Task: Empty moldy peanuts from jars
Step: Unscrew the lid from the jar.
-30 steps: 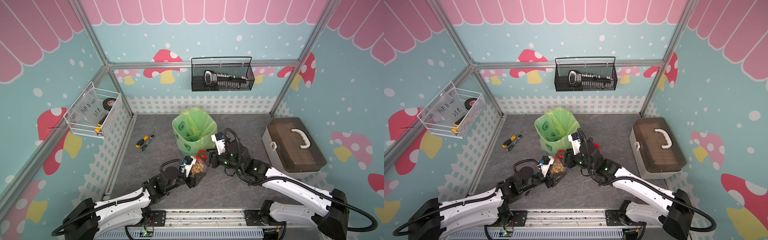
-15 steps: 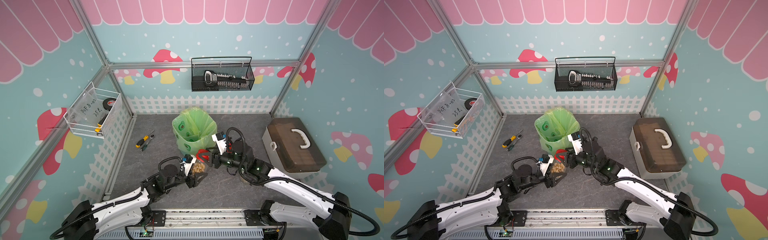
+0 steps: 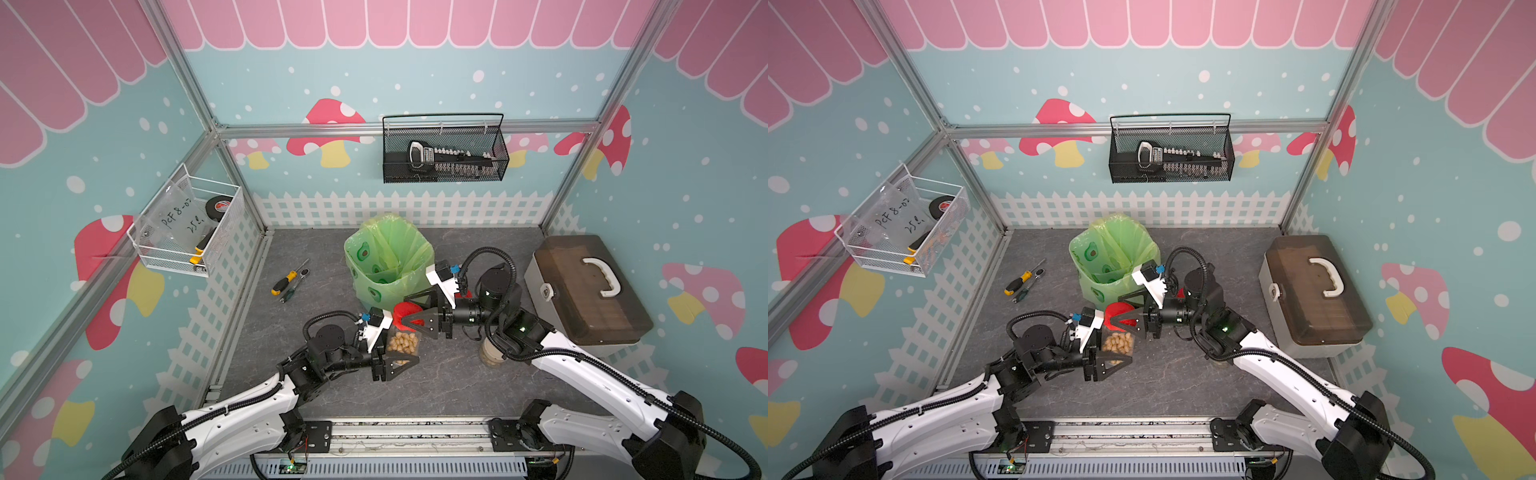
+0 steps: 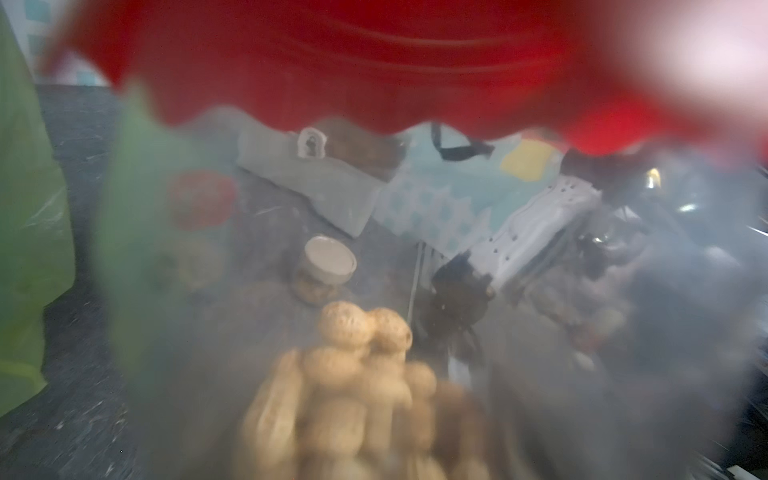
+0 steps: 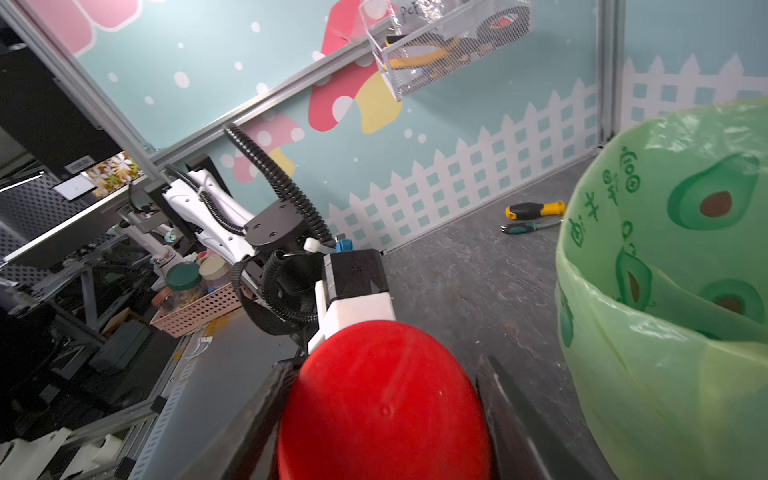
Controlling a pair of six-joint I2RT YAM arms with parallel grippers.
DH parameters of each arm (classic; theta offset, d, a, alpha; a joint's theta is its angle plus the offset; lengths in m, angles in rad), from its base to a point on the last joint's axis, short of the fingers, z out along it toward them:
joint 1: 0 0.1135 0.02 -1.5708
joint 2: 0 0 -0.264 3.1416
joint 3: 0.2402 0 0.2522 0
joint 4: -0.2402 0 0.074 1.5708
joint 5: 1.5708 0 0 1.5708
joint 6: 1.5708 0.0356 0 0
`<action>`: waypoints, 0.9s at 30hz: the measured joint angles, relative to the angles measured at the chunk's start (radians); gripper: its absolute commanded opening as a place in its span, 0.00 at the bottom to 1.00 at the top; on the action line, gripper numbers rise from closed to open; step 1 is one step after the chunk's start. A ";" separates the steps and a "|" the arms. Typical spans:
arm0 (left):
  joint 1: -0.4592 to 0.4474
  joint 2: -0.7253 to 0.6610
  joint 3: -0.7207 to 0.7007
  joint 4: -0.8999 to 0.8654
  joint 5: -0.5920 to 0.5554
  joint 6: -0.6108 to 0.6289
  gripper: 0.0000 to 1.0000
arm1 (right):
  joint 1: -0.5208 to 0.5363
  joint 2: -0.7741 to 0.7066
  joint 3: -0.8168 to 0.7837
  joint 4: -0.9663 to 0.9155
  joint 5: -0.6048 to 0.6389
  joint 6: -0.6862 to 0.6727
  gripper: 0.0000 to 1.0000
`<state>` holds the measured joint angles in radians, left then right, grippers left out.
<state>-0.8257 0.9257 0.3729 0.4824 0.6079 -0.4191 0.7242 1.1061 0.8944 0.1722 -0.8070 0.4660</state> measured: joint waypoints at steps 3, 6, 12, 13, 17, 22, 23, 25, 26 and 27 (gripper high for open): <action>0.006 0.004 0.000 0.032 0.025 -0.001 0.38 | -0.010 0.015 0.016 0.018 -0.059 -0.019 0.64; 0.005 0.003 0.006 0.026 0.023 0.004 0.37 | -0.011 0.015 0.019 0.016 -0.082 -0.043 0.83; 0.005 -0.021 0.025 -0.072 -0.110 0.035 0.35 | 0.002 -0.018 0.016 -0.091 0.025 -0.069 0.97; 0.006 -0.028 0.027 -0.091 -0.146 0.040 0.35 | 0.003 -0.028 0.016 -0.109 0.063 -0.065 0.98; 0.006 -0.039 0.028 -0.156 -0.276 0.061 0.35 | 0.011 -0.065 -0.006 -0.123 0.220 0.008 0.97; 0.006 -0.036 0.028 -0.219 -0.394 0.090 0.34 | 0.129 -0.076 -0.016 -0.154 0.506 0.086 0.96; 0.006 -0.034 0.028 -0.224 -0.409 0.094 0.34 | 0.151 -0.075 -0.016 -0.159 0.550 0.097 0.96; 0.005 -0.027 0.028 -0.233 -0.435 0.101 0.34 | 0.180 -0.074 -0.017 -0.157 0.634 0.124 0.92; 0.005 -0.024 0.028 -0.234 -0.442 0.103 0.34 | 0.183 -0.072 -0.018 -0.149 0.666 0.138 0.89; 0.004 -0.022 0.028 -0.235 -0.449 0.106 0.34 | 0.184 -0.069 -0.023 -0.134 0.701 0.154 0.87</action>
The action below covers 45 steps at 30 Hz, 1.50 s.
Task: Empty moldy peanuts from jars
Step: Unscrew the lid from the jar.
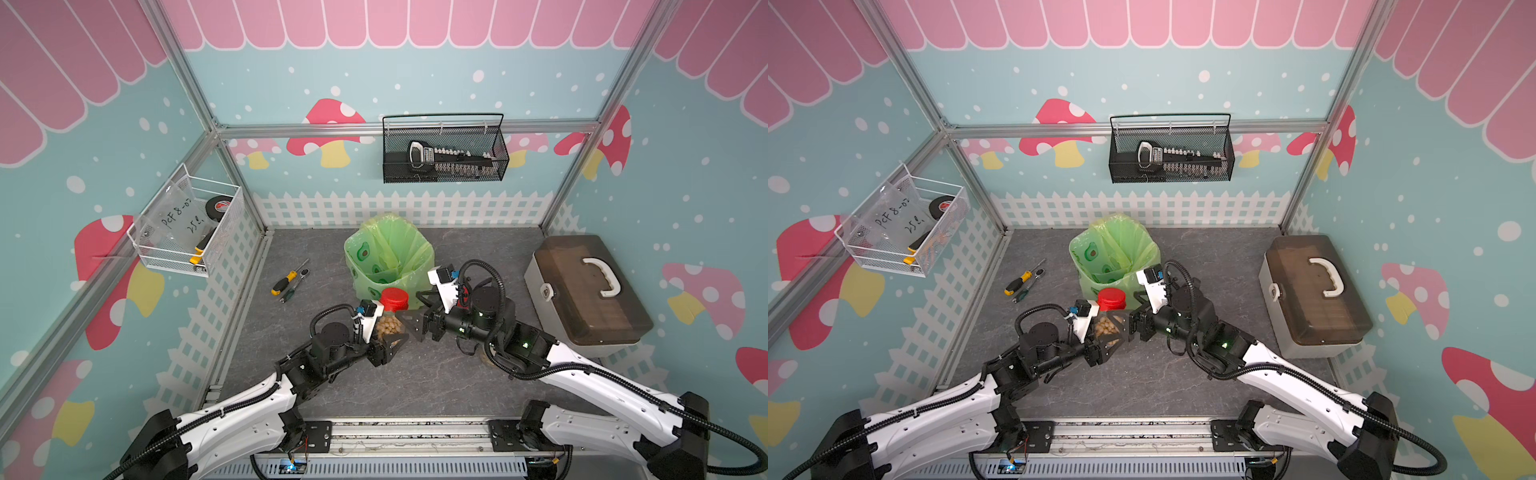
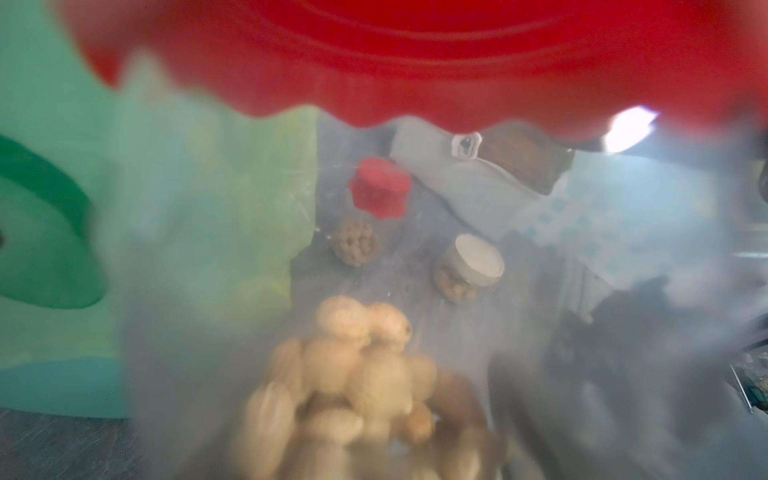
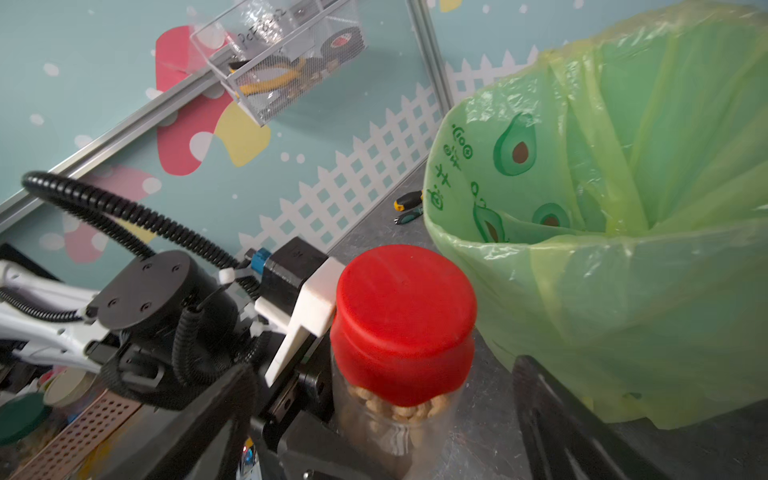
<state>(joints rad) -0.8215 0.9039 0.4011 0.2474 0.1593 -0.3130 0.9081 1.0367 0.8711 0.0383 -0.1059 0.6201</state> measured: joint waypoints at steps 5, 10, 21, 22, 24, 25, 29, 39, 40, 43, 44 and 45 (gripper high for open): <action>-0.011 0.007 0.000 0.000 -0.007 0.007 0.34 | 0.000 0.042 -0.020 0.070 0.080 0.050 0.85; -0.013 0.019 0.005 -0.017 -0.008 0.007 0.34 | 0.002 0.125 0.003 0.103 0.071 0.073 0.85; -0.013 0.032 0.016 -0.032 -0.006 0.014 0.34 | 0.005 0.168 0.021 0.119 0.044 0.097 0.64; -0.013 0.032 0.017 -0.032 -0.005 0.014 0.34 | 0.006 0.170 0.024 0.120 0.042 0.096 0.60; -0.013 0.032 0.020 -0.034 -0.005 0.013 0.34 | 0.006 0.171 0.026 0.120 0.037 0.094 0.55; -0.012 0.032 0.021 -0.034 -0.005 0.012 0.34 | 0.006 0.170 0.026 0.120 0.034 0.091 0.53; -0.010 0.028 0.023 -0.035 0.010 0.010 0.34 | -0.007 0.166 0.028 0.119 -0.005 0.082 0.49; 0.038 0.018 0.023 -0.003 0.203 -0.023 0.34 | -0.127 0.150 0.028 0.131 -0.336 0.052 0.46; 0.040 0.014 0.023 0.004 0.228 -0.029 0.34 | -0.138 0.144 0.028 0.134 -0.377 0.046 0.46; 0.042 0.000 0.023 0.030 0.299 -0.041 0.34 | -0.163 0.125 0.028 0.149 -0.482 0.027 0.46; 0.042 -0.005 0.023 0.042 0.325 -0.044 0.34 | -0.169 0.118 0.028 0.155 -0.517 0.017 0.46; 0.043 -0.008 0.024 0.054 0.351 -0.047 0.34 | -0.175 0.111 0.028 0.165 -0.552 0.010 0.46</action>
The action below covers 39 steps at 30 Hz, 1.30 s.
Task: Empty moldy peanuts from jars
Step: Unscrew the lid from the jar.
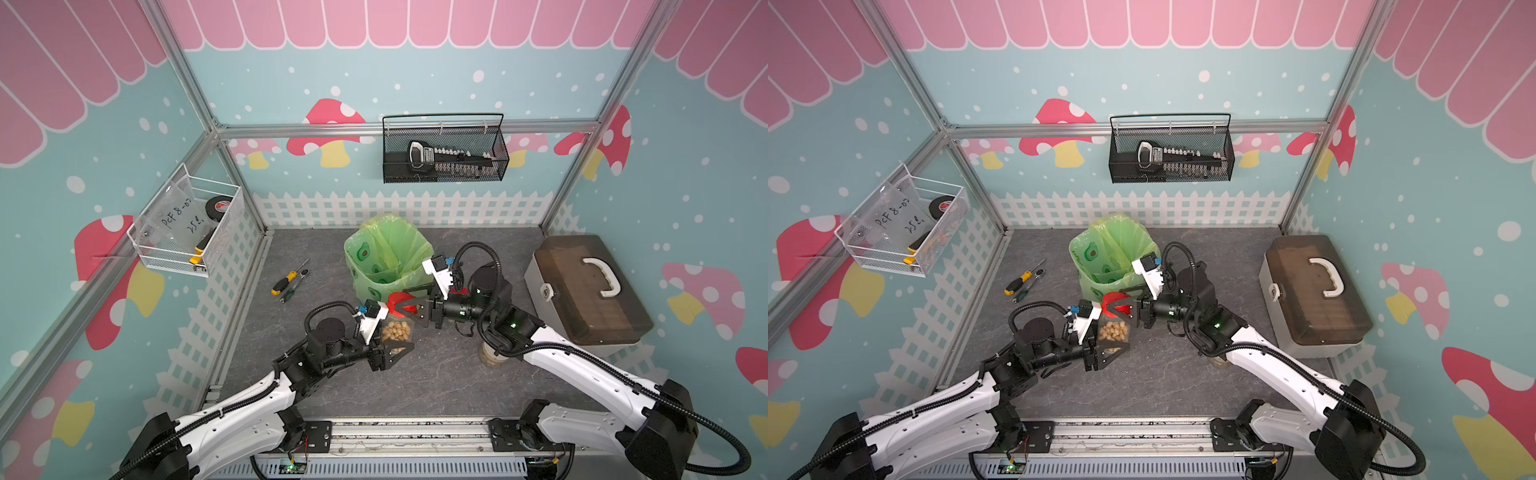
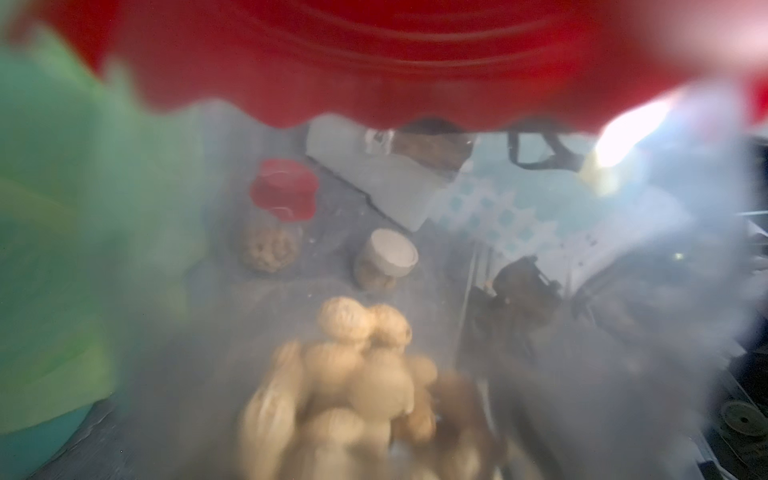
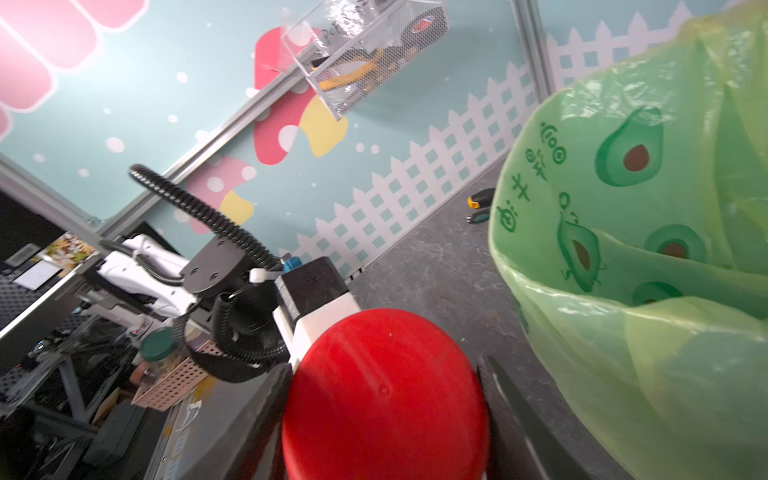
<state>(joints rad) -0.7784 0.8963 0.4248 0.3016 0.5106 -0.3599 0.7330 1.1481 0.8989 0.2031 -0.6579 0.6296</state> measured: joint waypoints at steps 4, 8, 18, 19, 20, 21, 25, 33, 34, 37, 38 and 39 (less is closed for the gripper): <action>0.006 -0.004 0.002 0.055 0.086 -0.004 0.34 | -0.020 -0.004 0.000 0.070 -0.123 -0.009 0.46; 0.011 -0.003 0.002 0.091 0.142 -0.004 0.34 | -0.033 0.008 0.000 0.137 -0.219 -0.011 0.52; 0.004 -0.013 0.002 -0.022 0.002 0.049 0.29 | -0.024 0.003 -0.010 0.056 -0.161 -0.045 0.94; 0.004 -0.013 0.002 -0.035 -0.032 0.056 0.29 | -0.023 0.003 -0.011 0.043 -0.126 -0.040 0.94; 0.004 -0.013 0.002 -0.048 -0.073 0.061 0.29 | -0.017 0.003 -0.011 0.029 -0.083 -0.034 0.94; 0.004 -0.012 0.002 -0.058 -0.116 0.068 0.29 | -0.008 0.003 -0.010 0.014 -0.037 -0.029 0.94; 0.005 0.003 0.002 -0.077 -0.236 0.081 0.30 | 0.064 0.005 0.005 -0.077 0.184 -0.021 0.94; 0.004 0.069 0.002 -0.080 -0.320 0.101 0.30 | 0.148 0.054 0.055 -0.170 0.480 -0.003 0.83; 0.004 0.071 0.002 -0.081 -0.323 0.102 0.30 | 0.153 0.060 0.060 -0.175 0.497 -0.003 0.82; 0.004 0.074 0.002 -0.081 -0.328 0.103 0.30 | 0.165 0.078 0.068 -0.177 0.544 0.000 0.81; 0.004 0.074 0.002 -0.081 -0.329 0.103 0.30 | 0.166 0.083 0.068 -0.177 0.559 0.001 0.81; 0.004 0.074 0.001 -0.081 -0.329 0.103 0.30 | 0.168 0.088 0.069 -0.178 0.570 0.002 0.81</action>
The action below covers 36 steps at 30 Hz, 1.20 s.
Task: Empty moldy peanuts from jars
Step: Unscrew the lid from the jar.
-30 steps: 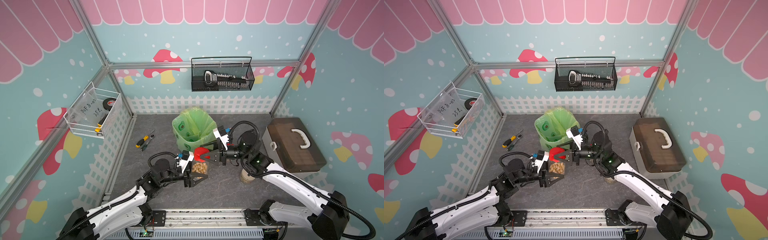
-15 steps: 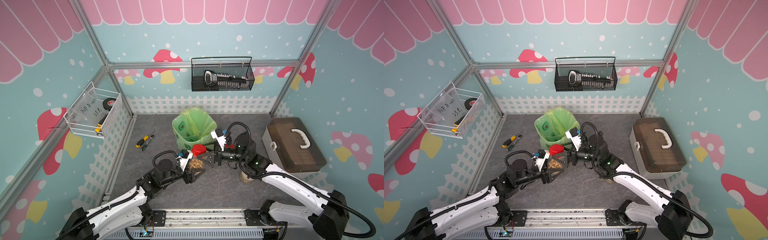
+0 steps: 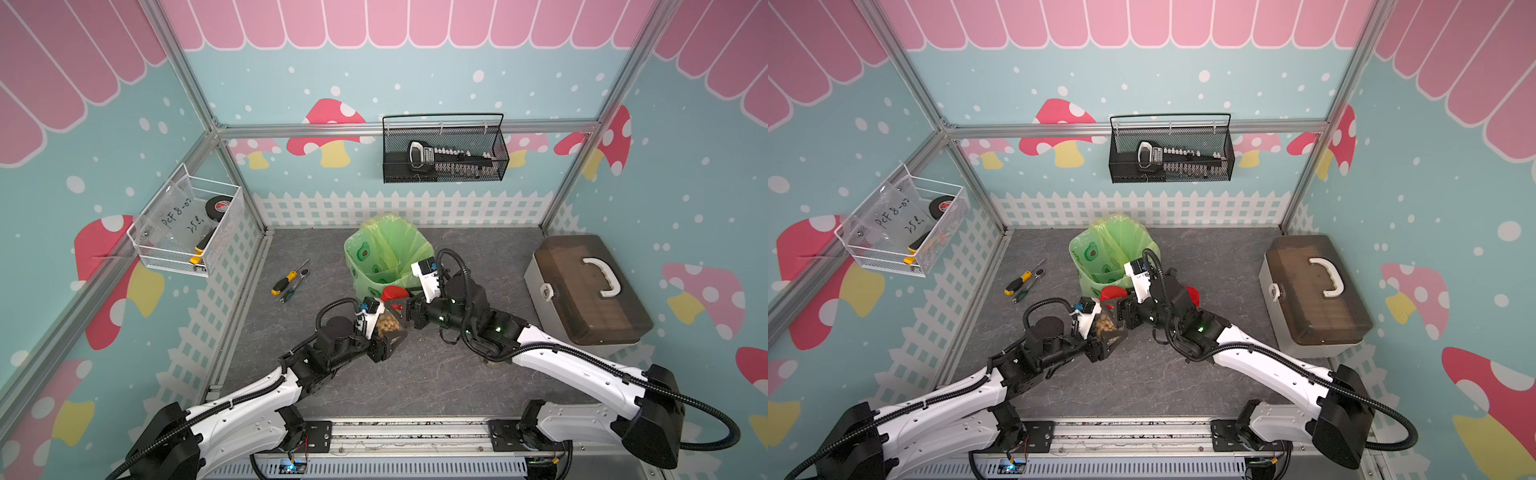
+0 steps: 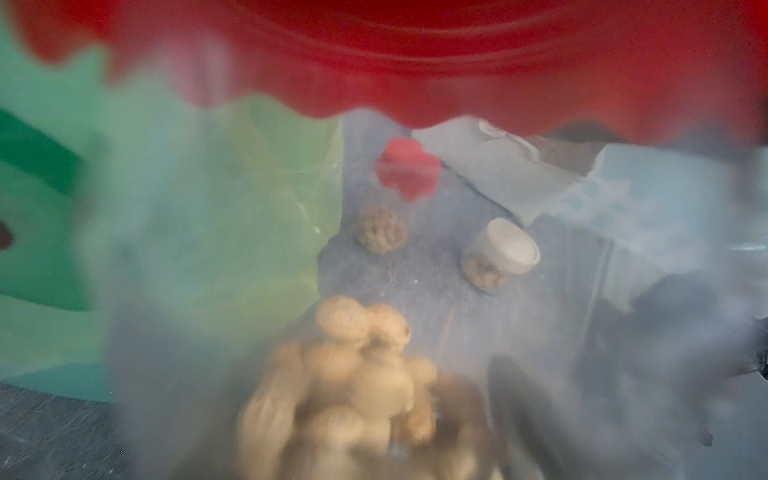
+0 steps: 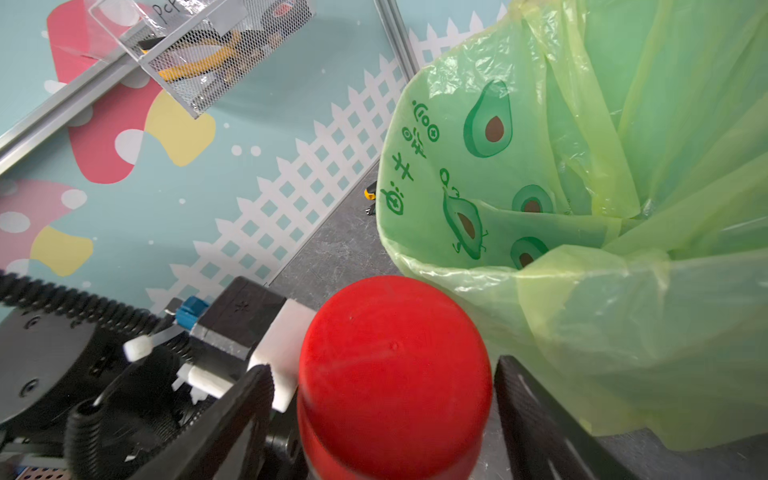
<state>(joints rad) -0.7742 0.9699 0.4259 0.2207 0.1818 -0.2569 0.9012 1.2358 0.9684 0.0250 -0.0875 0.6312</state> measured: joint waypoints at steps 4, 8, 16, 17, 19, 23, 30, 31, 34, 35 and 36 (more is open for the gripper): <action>0.003 0.000 0.000 -0.007 -0.014 -0.004 0.30 | 0.003 0.019 0.012 0.003 0.022 0.005 0.78; 0.002 0.000 -0.001 -0.006 -0.010 0.000 0.30 | 0.004 0.035 0.021 0.016 0.040 0.011 0.77; 0.000 0.008 -0.001 -0.008 -0.002 0.000 0.30 | 0.004 0.080 0.043 0.042 0.048 0.023 0.76; 0.000 0.008 -0.001 -0.007 -0.002 0.001 0.30 | 0.004 0.081 0.043 0.043 0.047 0.024 0.72; 0.000 0.008 -0.001 -0.008 -0.002 0.001 0.30 | 0.004 0.083 0.043 0.044 0.046 0.023 0.60; 0.000 -0.003 -0.001 -0.014 -0.002 0.000 0.30 | 0.004 0.085 0.045 0.046 0.026 0.028 0.47; 0.001 -0.037 -0.001 -0.039 0.048 -0.004 0.30 | -0.076 0.065 0.030 0.061 -0.201 0.011 0.43; 0.001 -0.038 -0.001 -0.037 0.065 -0.005 0.29 | -0.093 0.057 0.019 0.068 -0.244 0.011 0.43; 0.003 -0.037 0.000 -0.023 0.135 -0.016 0.29 | -0.161 0.032 -0.009 0.079 -0.407 0.008 0.43; 0.005 -0.034 0.002 -0.014 0.160 -0.021 0.29 | -0.187 0.029 -0.014 0.083 -0.470 0.008 0.42; 0.008 -0.029 0.004 -0.003 0.186 -0.027 0.29 | -0.209 0.029 -0.017 0.095 -0.526 0.009 0.42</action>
<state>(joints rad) -0.7658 0.9409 0.4297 0.2180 0.3679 -0.2844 0.6922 1.2644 0.9512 0.1200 -0.6132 0.6399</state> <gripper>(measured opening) 0.654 0.588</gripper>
